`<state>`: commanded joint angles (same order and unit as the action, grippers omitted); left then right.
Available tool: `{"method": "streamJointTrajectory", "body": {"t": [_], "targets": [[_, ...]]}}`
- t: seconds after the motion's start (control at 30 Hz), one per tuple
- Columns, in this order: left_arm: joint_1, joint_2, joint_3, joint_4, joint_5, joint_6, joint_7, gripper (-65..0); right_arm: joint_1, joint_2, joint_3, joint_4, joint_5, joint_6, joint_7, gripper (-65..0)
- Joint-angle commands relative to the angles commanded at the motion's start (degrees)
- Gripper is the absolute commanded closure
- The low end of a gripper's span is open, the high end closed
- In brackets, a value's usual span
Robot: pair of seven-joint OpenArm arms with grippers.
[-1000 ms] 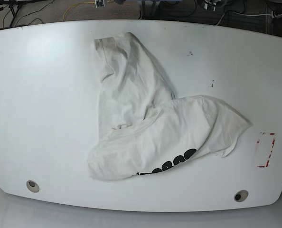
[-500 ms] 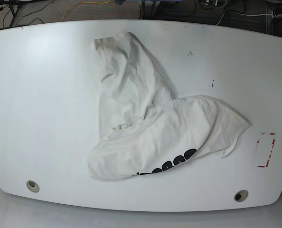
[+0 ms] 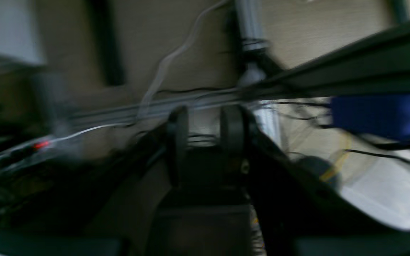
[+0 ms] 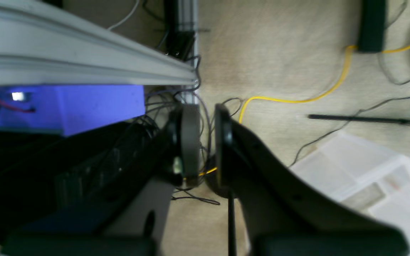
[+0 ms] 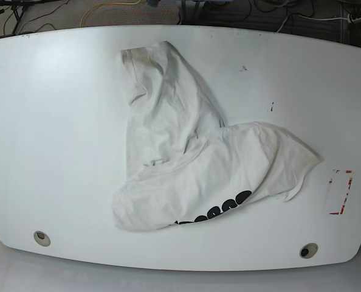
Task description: Layout the t-shirt on the table in an organized manner, then fold the t-shirt properly
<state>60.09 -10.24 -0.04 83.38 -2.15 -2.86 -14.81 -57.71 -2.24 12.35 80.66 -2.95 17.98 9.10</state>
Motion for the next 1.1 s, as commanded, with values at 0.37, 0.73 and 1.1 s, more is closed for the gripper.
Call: {"method": "streamJointTrajectory", "body": {"t": [0.37,0.73,1.1], "targets": [[9.7,0.5,-4.1,11.5,-0.3,0.0,-0.1,-13.5,-11.1,-0.2,0.0,15.1,0.1,0.00,0.0,-6.7],[14.6,0.9,-10.7,21.3,-11.3,0.0,-0.1,-13.5,-16.5,-0.1,0.2,28.9,0.2,0.00,0.0,-6.7],[14.8,0.9,-15.5,27.3,-15.3,-0.1,0.0,-13.9,-13.0,-0.2,0.3,34.1,0.1,0.00,0.1,-6.7]]}}
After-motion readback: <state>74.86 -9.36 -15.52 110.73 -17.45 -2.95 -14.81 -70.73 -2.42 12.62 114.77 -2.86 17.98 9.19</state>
